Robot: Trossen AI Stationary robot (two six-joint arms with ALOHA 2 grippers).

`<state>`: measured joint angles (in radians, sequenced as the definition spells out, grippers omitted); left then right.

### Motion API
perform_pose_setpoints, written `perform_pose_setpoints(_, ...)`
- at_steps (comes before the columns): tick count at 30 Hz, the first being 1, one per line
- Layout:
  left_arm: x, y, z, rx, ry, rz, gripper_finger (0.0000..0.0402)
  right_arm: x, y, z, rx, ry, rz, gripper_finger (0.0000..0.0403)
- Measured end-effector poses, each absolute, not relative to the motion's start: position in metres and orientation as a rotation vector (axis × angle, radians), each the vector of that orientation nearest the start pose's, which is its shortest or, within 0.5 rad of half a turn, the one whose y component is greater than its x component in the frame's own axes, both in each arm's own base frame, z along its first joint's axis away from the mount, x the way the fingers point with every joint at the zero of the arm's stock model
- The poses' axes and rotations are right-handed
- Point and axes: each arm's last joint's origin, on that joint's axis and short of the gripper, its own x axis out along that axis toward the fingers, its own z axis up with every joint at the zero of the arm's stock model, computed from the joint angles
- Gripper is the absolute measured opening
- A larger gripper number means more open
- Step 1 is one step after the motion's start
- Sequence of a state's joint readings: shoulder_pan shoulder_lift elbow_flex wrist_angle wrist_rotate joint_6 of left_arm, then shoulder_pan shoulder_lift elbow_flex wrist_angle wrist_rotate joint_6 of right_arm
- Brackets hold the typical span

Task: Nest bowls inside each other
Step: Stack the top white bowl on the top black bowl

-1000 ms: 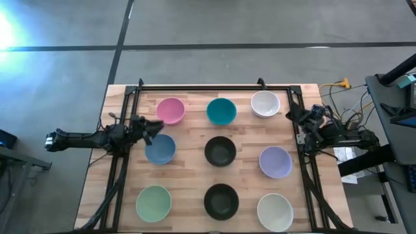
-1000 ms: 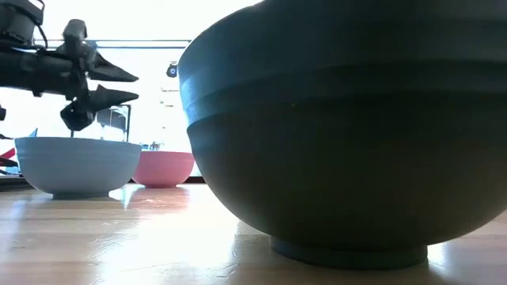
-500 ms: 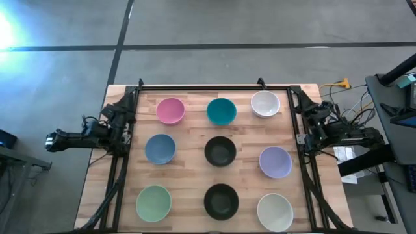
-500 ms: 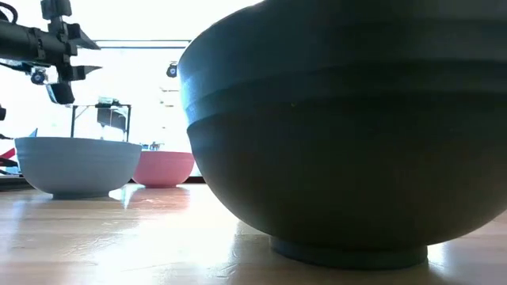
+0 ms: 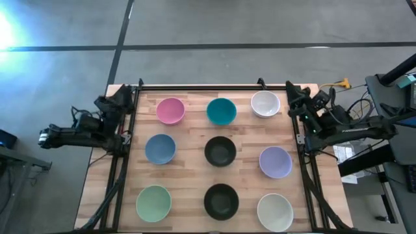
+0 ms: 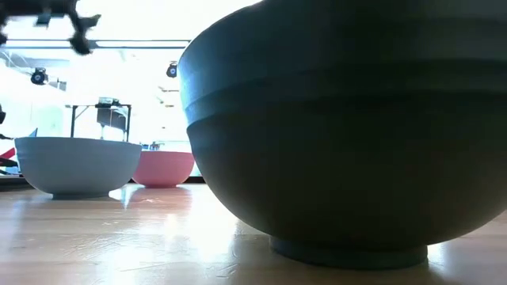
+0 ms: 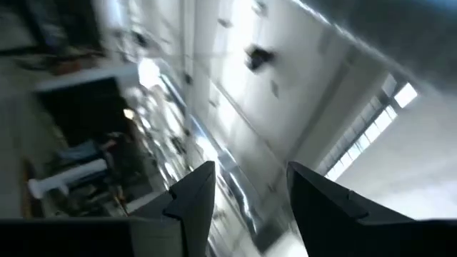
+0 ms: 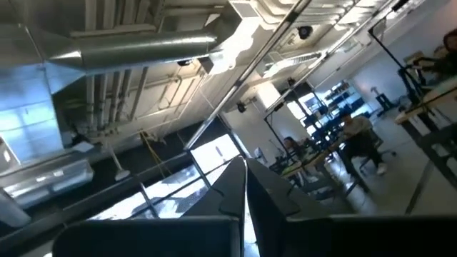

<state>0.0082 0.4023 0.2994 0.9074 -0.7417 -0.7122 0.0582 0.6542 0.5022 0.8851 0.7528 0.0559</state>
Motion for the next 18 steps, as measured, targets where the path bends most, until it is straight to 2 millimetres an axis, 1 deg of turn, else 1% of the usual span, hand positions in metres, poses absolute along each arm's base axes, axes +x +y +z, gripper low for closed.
perform_pose_setpoints(4,0.121,0.016,0.362,-0.692,-0.913,0.324,0.0159,0.146,-0.011,0.372,0.292,-0.675,-0.656,0.0009)
perform_pose_setpoints(7,0.137,0.014,0.406,-0.509,-0.9,0.312,0.0159,0.154,-0.012,0.389,0.248,-0.62,-0.588,0.0009)
perform_pose_setpoints(8,0.149,0.014,0.415,-0.457,-0.845,0.325,0.0159,0.157,-0.012,0.394,0.237,-0.58,-0.548,0.0009)
perform_pose_setpoints(10,0.176,0.014,0.427,-0.389,-0.659,0.372,0.0159,0.16,-0.015,0.401,0.23,-0.441,-0.469,0.0009)
perform_pose_setpoints(12,0.191,0.015,0.438,-0.329,-0.438,0.415,0.0159,0.161,-0.02,0.401,0.233,-0.202,-0.424,0.0009)
perform_pose_setpoints(13,0.2,0.015,0.439,-0.295,-0.29,0.441,0.0159,0.159,-0.023,0.401,0.236,-0.071,-0.423,0.0009)
perform_pose_setpoints(15,0.214,0.016,0.441,-0.239,-0.022,0.49,0.0159,0.153,-0.028,0.398,0.227,0.199,-0.471,0.0009)
perform_pose_setpoints(17,0.226,0.016,0.436,-0.174,0.24,0.531,0.0159,0.147,-0.034,0.396,0.209,0.417,-0.543,0.0009)
perform_pose_setpoints(18,0.231,0.017,0.436,-0.147,0.33,0.55,0.0159,0.144,-0.037,0.395,0.197,0.51,-0.59,0.0009)
